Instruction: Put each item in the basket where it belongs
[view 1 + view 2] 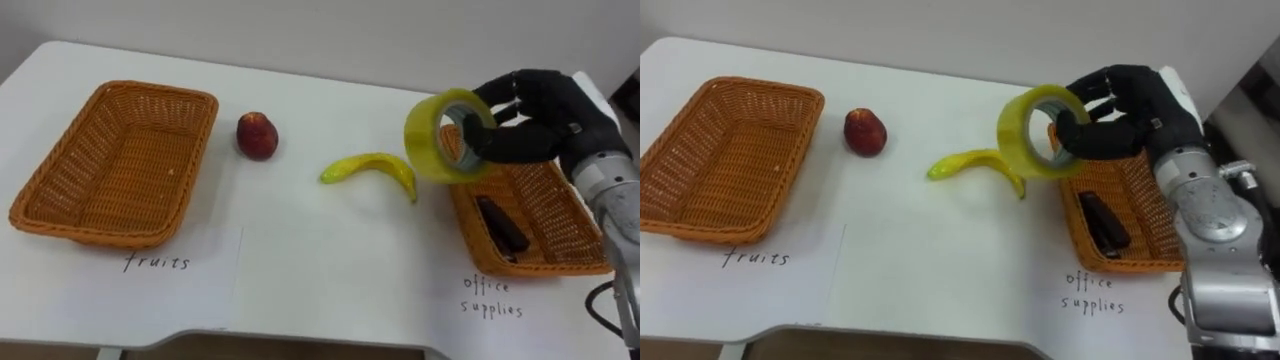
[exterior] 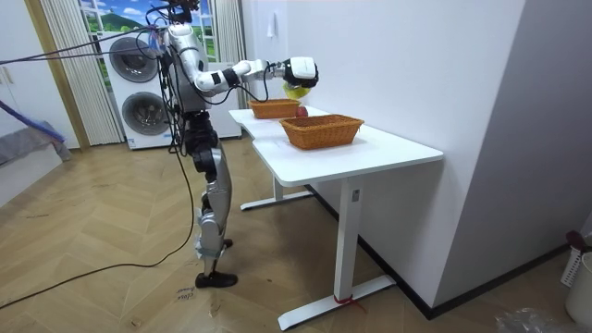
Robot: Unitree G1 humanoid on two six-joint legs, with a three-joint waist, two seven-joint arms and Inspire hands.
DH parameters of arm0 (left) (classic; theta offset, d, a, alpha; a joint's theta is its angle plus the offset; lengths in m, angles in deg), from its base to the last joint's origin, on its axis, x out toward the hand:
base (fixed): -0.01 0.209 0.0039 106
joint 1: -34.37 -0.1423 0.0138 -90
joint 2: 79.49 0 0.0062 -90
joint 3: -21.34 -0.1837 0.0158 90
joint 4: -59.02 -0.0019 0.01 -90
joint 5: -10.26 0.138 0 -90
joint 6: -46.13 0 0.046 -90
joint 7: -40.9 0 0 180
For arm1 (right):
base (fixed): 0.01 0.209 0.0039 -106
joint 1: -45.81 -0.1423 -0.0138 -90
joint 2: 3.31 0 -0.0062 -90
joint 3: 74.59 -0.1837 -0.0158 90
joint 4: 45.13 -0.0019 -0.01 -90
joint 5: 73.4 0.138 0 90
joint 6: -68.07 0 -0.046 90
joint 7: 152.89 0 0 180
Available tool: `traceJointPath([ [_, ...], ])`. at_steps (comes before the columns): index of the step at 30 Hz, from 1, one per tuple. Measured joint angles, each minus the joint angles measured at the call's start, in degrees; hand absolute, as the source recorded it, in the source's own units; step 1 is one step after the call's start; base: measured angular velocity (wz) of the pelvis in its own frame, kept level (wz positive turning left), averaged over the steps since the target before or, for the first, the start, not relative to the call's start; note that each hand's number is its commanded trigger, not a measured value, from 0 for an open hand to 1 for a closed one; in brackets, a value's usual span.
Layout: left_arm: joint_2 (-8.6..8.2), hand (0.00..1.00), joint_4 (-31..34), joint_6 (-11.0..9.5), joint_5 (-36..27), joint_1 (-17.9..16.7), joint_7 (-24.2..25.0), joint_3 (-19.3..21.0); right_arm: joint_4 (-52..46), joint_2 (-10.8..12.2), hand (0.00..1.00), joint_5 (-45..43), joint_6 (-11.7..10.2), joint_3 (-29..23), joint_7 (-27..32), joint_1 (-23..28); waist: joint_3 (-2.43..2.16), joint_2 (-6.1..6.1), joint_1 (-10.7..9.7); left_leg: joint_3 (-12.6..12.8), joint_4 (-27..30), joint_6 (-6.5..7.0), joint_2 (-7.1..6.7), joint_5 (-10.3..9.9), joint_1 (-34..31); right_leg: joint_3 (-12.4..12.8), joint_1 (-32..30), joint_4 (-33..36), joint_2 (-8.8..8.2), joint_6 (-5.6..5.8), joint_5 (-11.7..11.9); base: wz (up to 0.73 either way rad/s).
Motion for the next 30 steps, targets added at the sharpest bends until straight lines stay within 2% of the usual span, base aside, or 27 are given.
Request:
traceJointPath([
  [6, -0.33, 0.00, 0.14, 0.10, 0.02, -0.20, -0.80, -0.09, 1.60, -0.01, 1.00, 2.71, -0.22, -0.26, 4.91, 0.03, 0.19, 0.30, -1.56, 0.11, -0.27, 0.01, 0.01, -0.02, -0.17, 0.00, -0.19, -0.01, -0.02, 0.00, 0.00, -0.01],
  [10, -0.40, 0.00, 0.63, 0.57, 0.12, -0.19, -0.82, -0.07, 3.51, 0.00, 1.00, 3.49, -0.23, -0.30, 8.10, 0.42, 0.02, 0.65, -2.14, 0.11, -0.06, 0.00, 0.02, -0.01, -0.11, 0.00, -0.18, -0.01, 0.01, 0.00, 0.00, 0.00],
  [14, -0.41, 0.00, 0.61, 1.19, 0.11, -0.19, -1.00, -0.07, 6.14, -0.31, 1.00, 4.85, -0.26, -0.30, 10.07, 0.51, -0.35, 0.90, -2.68, 0.12, -0.08, 0.01, 0.01, -0.01, 0.00, -0.07, -0.14, 0.00, -0.01, 0.00, 0.00, 0.00],
  [19, -0.47, 0.00, 0.68, 1.38, 0.10, -0.20, -1.14, -0.06, 13.44, -1.31, 1.00, 5.48, -0.29, -0.30, 11.64, 0.48, -0.49, 0.73, -2.64, 0.09, 0.03, 0.01, 0.01, 0.00, 0.17, -0.21, 0.06, 0.00, -0.06, 0.00, 0.00, 0.00],
  [23, -0.48, 0.00, 1.18, 1.37, 0.10, -0.21, -1.24, 0.24, 17.99, -1.70, 1.00, 5.46, -0.29, -0.30, 11.65, 0.48, -0.42, 0.78, -2.66, 0.09, 0.05, 0.01, 0.00, 0.00, 0.10, -0.11, 0.00, 0.04, -0.07, 0.00, 0.00, 0.00],
  [24, -0.48, 0.00, 1.45, 1.36, 0.11, -0.21, -1.26, 0.53, 18.97, -1.92, 0.71, 5.33, -0.28, -0.30, 11.65, 0.48, -0.41, 0.81, -2.66, 0.09, -0.07, 0.01, 0.00, 0.00, 0.09, -0.09, -0.02, 0.06, -0.06, 0.00, 0.00, 0.00],
  [25, -0.48, 0.00, 1.76, 1.37, 0.10, -0.26, -1.33, 0.58, 19.21, -2.02, 0.52, 5.35, -0.29, -0.31, 11.65, 0.48, -0.37, 0.86, -2.60, 0.11, -0.12, 0.00, 0.00, -0.01, 0.09, -0.05, -0.02, 0.06, -0.05, 0.00, 0.00, 0.00],
  [26, -0.50, 0.00, 1.92, 1.36, 0.10, -0.26, -1.36, 0.58, 19.21, -2.08, 0.26, 5.34, -0.29, -0.31, 11.65, 0.48, -0.35, 0.88, -2.61, 0.12, -0.12, 0.00, 0.00, 0.00, 0.08, -0.04, -0.03, 0.06, -0.05, 0.00, 0.00, 0.00],
  [27, -0.51, 0.00, 2.39, 1.35, 0.10, -0.26, -1.46, 0.58, 19.30, -2.15, 0.11, 5.34, -0.29, -0.31, 11.66, 0.48, -0.33, 0.85, -2.62, 0.14, -0.10, 0.00, 0.00, -0.01, 0.08, 0.00, -0.05, 0.06, -0.05, 0.00, 0.00, 0.00],
  [28, -0.53, 0.00, 2.82, 1.36, 0.10, -0.24, -1.71, 0.58, 19.32, -2.15, 0.00, 5.34, -0.29, -0.31, 11.65, 0.48, -0.31, 0.81, -2.67, 0.14, -0.08, 0.00, -0.01, 0.00, 0.08, -0.02, -0.04, 0.04, -0.05, 0.00, 0.00, 0.00],
  [30, -0.51, 0.00, 3.62, 1.34, 0.10, -0.21, -1.90, 0.59, 19.32, -2.15, 0.00, 5.35, -0.29, -0.31, 11.65, 0.48, -0.31, 0.71, -2.66, 0.14, -0.01, 0.00, -0.02, 0.00, 0.07, -0.02, -0.05, 0.01, -0.06, 0.00, 0.00, 0.00],
])
